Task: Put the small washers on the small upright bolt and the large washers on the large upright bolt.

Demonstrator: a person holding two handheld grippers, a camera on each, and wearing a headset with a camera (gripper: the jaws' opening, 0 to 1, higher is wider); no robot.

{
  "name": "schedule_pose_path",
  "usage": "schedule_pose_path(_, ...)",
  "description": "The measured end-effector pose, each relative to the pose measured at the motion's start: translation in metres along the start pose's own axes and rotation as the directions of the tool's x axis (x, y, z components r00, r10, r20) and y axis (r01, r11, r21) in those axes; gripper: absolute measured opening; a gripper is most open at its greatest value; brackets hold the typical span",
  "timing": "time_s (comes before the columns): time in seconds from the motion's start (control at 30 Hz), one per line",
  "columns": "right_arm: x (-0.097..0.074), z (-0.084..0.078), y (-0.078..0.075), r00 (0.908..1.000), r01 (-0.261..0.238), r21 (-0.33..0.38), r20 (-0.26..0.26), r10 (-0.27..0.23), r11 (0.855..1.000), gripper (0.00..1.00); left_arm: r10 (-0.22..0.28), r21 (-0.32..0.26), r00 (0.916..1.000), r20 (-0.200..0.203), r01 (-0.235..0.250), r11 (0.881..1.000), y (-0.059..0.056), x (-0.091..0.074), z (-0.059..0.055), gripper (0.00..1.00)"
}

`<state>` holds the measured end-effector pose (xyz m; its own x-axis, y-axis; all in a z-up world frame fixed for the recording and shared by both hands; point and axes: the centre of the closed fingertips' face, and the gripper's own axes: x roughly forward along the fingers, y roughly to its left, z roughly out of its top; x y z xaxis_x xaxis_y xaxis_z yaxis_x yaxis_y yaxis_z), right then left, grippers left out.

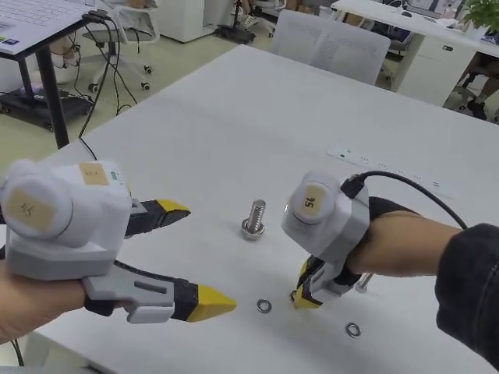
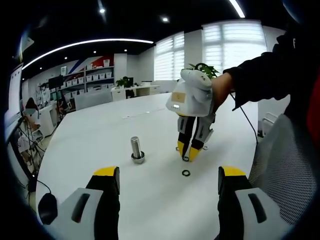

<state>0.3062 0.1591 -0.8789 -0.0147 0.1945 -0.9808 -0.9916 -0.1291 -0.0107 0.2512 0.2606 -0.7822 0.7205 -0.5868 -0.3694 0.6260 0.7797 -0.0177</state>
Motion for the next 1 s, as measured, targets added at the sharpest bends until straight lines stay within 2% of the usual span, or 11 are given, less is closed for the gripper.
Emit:
schedule_pose_path(0.47,-0.020,-0.006,0.000,0.9997,0.023,0.014,0.012,-0.023,1.000,0.13,-0.039,0.007,0.9992,-0.004,0.039,0.999,-0.004,0.008,0.000,0.80)
schedule_pose_path(0.53,-0.025,-0.005,0.003,0.9994,0.010,0.035,0.034,-0.012,0.999,0.13,-0.046,0.008,0.9989,-0.004,0.046,0.999,-0.004,0.010,0.000,0.81)
schedule_pose_path(0.8,-0.049,-0.011,0.000,0.9972,0.037,0.060,0.062,-0.040,0.998,0.13,-0.083,0.028,0.9964,-0.017,0.084,0.996,-0.009,0.018,0.000,0.81)
schedule_pose_path(1.0,-0.063,-0.020,-0.005,0.9956,0.062,0.078,0.066,-0.067,0.995,0.13,-0.100,0.036,0.9948,-0.018,0.100,0.994,-0.011,0.023,0.002,0.81)
